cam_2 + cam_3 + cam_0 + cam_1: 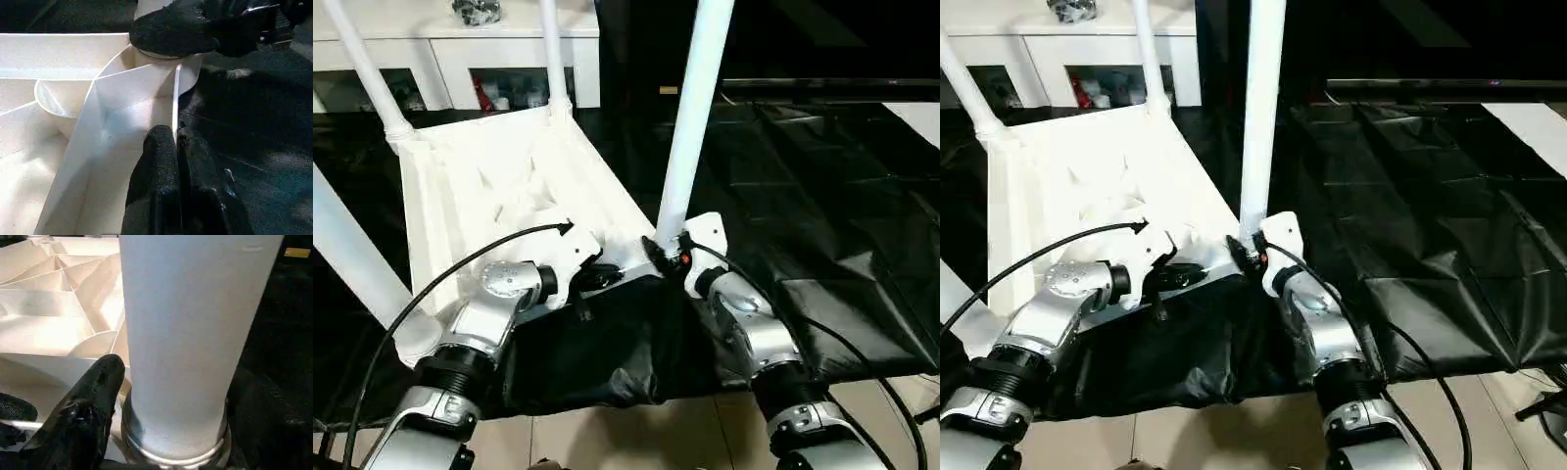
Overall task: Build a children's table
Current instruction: Rotate leg to tighten
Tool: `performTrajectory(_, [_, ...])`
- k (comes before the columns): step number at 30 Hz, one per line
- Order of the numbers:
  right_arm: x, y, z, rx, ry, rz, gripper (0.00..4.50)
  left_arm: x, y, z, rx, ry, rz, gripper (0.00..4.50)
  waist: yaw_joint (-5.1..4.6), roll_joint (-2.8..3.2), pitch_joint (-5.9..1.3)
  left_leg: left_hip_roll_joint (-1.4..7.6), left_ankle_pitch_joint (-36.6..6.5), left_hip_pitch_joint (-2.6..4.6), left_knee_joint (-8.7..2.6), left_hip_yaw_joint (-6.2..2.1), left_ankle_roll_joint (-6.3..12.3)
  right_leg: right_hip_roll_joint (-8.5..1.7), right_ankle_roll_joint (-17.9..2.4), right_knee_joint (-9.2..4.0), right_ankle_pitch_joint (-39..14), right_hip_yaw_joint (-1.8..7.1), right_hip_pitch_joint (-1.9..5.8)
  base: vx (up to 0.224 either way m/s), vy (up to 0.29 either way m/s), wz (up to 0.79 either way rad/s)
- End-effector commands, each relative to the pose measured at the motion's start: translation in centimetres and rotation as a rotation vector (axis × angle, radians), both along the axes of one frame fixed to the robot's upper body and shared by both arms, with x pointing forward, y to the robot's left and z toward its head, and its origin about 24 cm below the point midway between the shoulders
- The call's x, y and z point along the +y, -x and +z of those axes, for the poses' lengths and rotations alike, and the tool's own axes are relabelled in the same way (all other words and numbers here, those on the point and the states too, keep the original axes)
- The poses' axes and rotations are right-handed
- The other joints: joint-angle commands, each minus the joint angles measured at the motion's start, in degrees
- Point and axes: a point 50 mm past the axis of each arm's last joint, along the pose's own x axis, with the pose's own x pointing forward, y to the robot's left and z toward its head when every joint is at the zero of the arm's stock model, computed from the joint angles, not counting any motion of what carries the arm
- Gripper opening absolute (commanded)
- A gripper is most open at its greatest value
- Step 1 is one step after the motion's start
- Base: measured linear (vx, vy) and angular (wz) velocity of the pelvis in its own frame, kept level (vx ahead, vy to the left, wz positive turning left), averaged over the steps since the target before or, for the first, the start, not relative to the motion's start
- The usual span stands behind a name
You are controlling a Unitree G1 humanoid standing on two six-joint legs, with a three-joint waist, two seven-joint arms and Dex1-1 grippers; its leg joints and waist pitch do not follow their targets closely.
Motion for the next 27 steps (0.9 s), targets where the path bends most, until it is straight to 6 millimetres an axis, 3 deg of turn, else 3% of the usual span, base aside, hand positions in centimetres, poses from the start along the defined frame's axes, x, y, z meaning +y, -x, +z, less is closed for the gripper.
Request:
performTrajectory(1, [2.2, 0.8, 0.3, -0.005, -0.015, 0.205, 3.75, -1.6, 0.6, 0.3, -0.012, 0.060, -0.100, 0.00, 0.01, -0.05, -3.37, 1.42, -13.37, 0.68, -3.87, -0.96, 1.03, -3.31, -10.26, -4.28, -10.78, 2.27, 2.45, 0.000, 0.000, 0.00])
performTrajectory(5, [0.8, 0.8, 0.9, -0.016, 0.008, 0.314, 4.14, -0.1, 0.7, 0.5, -0.006, 0.021, -0.147, 0.00, -0.03, -0.12, -3.46, 1.40, -11.56, 0.53, -3.70, -0.89, 1.95, -3.28, -11.25, -3.99, -7.94, 2.22, 2.63, 0.000, 0.000, 0.00])
performTrajectory(11, [-1.2, 1.1, 1.7, 0.004, 0.075, 0.535, 4.31, 1.9, 0.9, 1.0, 0.026, -0.006, -0.247, 0.00, 0.22, -0.16, -3.42, 1.63, -10.78, 0.65, -3.49, -0.61, 2.94, -2.99, -12.86, -3.61, -5.46, 2.07, 2.64, 0.000, 0.000, 0.00])
performTrajectory(18, [-2.3, 1.6, 2.2, 0.070, 0.138, 0.778, 4.31, 3.0, 0.9, 1.3, 0.075, -0.040, -0.346, 0.00, 1.60, -0.38, -3.35, 1.89, -11.57, 0.93, -3.49, -0.53, 2.15, -3.36, -13.24, -3.53, -7.67, 2.14, 2.37, 0.000, 0.000, 0.00])
performTrajectory(27, [-2.2, 1.4, 2.3, 0.107, 0.130, 0.843, 3.58, 3.0, 0.4, 1.6, 0.076, -0.046, -0.371, 0.00, 2.03, -0.78, -3.45, 1.89, -10.36, 0.87, -3.39, -0.57, 2.01, -3.53, -13.61, -3.32, -6.93, 2.09, 2.48, 0.000, 0.000, 0.00])
